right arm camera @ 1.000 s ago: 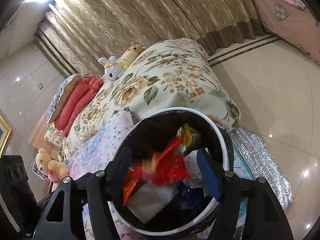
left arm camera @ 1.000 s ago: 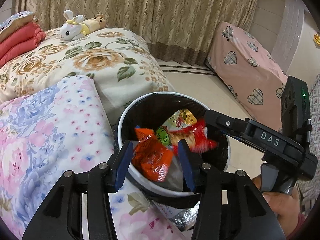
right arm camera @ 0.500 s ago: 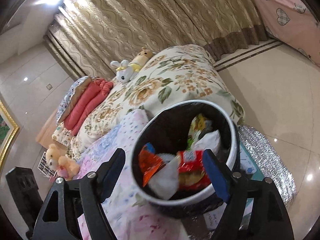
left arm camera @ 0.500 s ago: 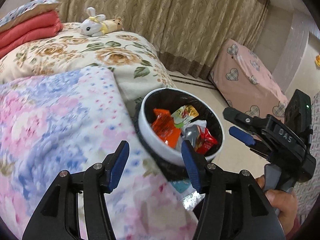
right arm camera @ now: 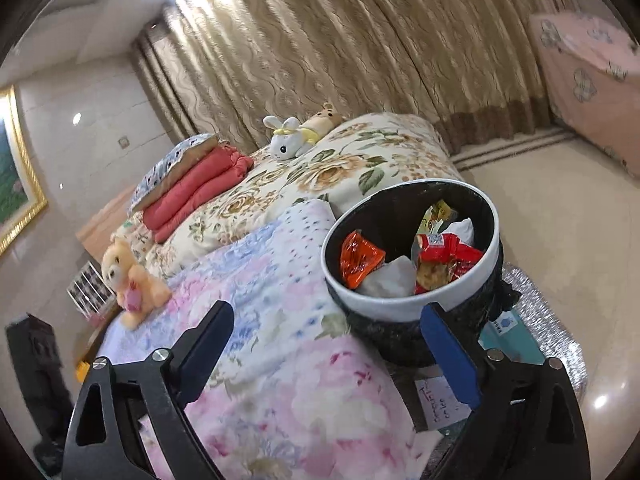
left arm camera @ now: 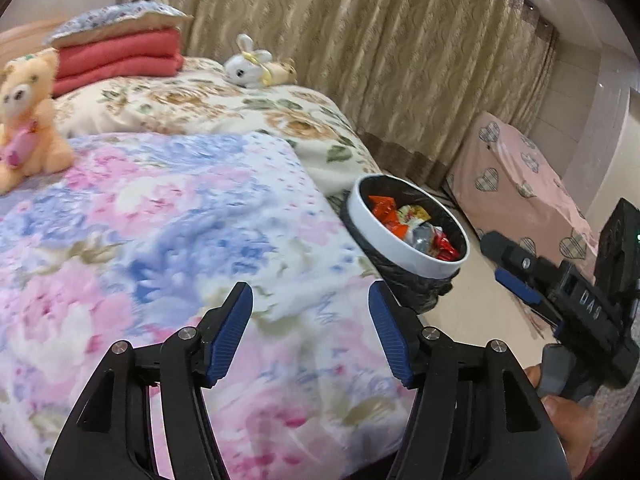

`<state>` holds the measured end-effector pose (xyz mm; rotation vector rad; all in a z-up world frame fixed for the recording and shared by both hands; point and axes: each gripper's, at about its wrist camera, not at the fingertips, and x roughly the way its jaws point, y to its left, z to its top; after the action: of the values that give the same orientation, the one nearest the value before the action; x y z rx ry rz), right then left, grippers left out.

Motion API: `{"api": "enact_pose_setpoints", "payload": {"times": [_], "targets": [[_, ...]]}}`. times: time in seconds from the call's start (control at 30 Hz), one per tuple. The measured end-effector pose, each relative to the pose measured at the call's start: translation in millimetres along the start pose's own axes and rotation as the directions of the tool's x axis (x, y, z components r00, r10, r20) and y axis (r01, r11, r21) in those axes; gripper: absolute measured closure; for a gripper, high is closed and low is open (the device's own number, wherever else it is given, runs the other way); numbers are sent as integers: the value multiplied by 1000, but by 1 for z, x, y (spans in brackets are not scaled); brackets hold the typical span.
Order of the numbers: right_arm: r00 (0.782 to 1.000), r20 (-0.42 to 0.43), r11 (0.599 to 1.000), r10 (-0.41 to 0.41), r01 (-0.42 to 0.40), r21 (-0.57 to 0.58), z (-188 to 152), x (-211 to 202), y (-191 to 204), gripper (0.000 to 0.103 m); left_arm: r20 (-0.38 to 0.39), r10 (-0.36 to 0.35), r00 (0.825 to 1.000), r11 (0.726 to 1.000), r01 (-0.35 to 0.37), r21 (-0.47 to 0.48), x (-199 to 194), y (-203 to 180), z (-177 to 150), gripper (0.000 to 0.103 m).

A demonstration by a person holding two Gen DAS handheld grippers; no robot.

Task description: Collect trash

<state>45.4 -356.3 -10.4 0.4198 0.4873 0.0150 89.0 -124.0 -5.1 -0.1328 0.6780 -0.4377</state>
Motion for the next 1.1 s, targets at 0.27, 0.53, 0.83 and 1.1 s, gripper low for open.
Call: {"api": "enact_pose_setpoints", "payload": {"times": [0.27, 0.53, 0.83, 1.1], "targets": [[992, 121, 980, -45, 67, -188, -20, -17, 44, 0, 191, 93, 977, 993, -105, 51, -50, 8, -10, 19], [967, 247, 961, -59, 122, -248, -39, -26, 59, 0, 348, 218, 912, 967, -251, 53, -77, 17, -22, 1], [966, 252, 951, -63, 135, -279, -52, -21, 64, 0, 349, 294, 890, 946, -323, 28, -73, 28, -33, 0], [965, 254, 939, -60, 140, -313, -56, -20, 72, 0, 353, 319, 880, 938, -346, 15, -74, 30, -37, 0]]}}
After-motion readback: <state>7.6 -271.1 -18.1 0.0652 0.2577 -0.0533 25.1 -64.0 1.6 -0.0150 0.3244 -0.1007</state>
